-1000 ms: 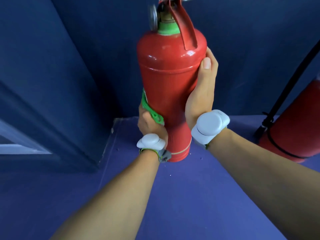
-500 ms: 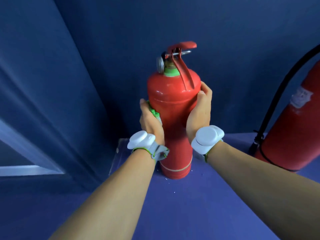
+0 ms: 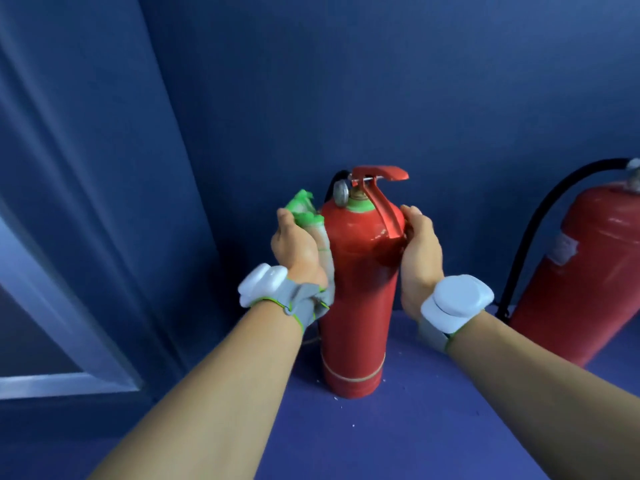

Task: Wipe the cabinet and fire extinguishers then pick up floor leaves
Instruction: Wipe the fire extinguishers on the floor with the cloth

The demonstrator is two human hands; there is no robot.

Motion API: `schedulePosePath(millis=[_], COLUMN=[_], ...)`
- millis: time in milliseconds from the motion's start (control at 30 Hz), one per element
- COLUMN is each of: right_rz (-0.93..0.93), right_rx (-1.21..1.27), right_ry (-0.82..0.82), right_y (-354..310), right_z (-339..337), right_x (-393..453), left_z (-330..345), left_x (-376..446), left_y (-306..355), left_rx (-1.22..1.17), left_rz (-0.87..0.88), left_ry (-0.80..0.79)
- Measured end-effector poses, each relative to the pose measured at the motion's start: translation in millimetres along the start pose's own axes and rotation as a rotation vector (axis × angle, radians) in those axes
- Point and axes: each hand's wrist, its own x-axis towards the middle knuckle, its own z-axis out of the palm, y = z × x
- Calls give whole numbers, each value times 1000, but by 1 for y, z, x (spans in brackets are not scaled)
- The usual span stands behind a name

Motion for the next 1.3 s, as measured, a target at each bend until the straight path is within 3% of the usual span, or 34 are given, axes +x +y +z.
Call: schedulePosePath(millis=[133,200,333,400,500,633,700,833,900,1100,1300], right_rz=[43,19,50,86,80,45,45,94,112,-136,-438], right_rx=[-14,-56,0,51,83,75,93,131,130,100,-194], right_ry=[-13,-35,-112,-105,-124,-116,-100,-106,-124,-250,-402], right_y=[-5,2,9,12,14,11,12,6,-9,-46,-82], right_z=[11,14,16,13,11,15,16,14,10,-1,-3], right_x=[1,1,6,10,10,10,11,5,-3,-29,-54], left_z=[22,40,62,60,48,48,56,65,64,57,63], left_x=[11,15,12,-1,-21,-44,-47,-34,-36,-59,-94], left_y=[47,68,69,64,71,89,91,76,73,76,97], left_rx=[53,145,563,653,595,815,893,867,879,884,719], left_rz=[190,241,271,276,261,506,552,522,521,612,638], left_ry=[-81,-240,-669,-743,-870,-1033,-1011,-807,-796,-774,-769])
